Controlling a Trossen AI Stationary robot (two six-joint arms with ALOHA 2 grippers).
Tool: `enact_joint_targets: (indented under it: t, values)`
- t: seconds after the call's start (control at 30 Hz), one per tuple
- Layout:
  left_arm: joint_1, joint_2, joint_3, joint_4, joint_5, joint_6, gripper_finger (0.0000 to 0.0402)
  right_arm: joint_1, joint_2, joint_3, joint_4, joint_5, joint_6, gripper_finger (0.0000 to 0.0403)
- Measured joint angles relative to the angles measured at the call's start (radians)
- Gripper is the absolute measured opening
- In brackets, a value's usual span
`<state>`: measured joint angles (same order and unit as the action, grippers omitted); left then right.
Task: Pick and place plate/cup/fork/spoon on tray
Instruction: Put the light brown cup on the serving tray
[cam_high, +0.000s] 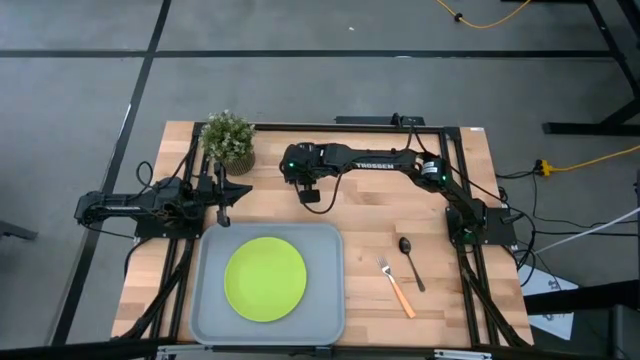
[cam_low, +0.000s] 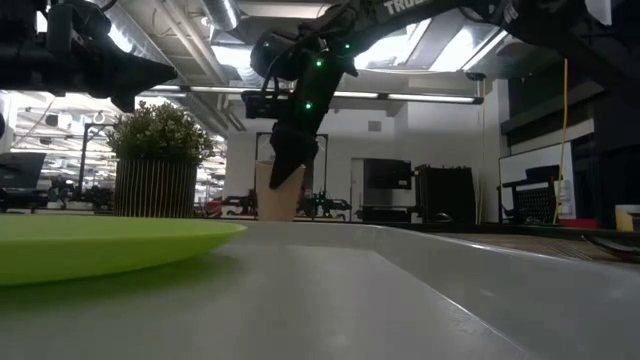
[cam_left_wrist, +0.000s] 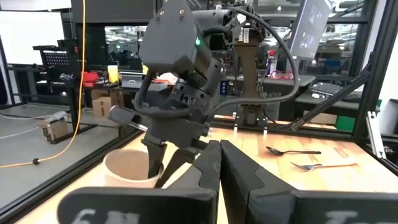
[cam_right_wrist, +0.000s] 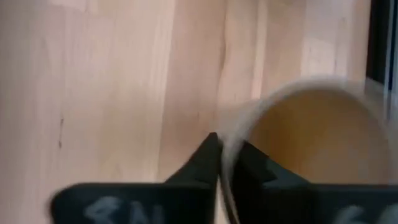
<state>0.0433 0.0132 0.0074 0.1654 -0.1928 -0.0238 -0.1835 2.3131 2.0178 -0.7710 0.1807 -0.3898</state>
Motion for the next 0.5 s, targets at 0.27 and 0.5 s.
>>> enact_joint_targets:
  t: [0.27, 0.5]
  values:
    - [0.0, 0.0, 0.0, 0.0, -0.009, 0.008, 0.0, 0.123, -0.004, 0.169, -0.264, 0.115, 0.073, 0.0005]
    - [0.0, 0.0, 0.0, 0.001, -0.008, 0.008, 0.0, 0.304, -0.054, 0.308, -0.504, 0.113, 0.346, 0.0004]
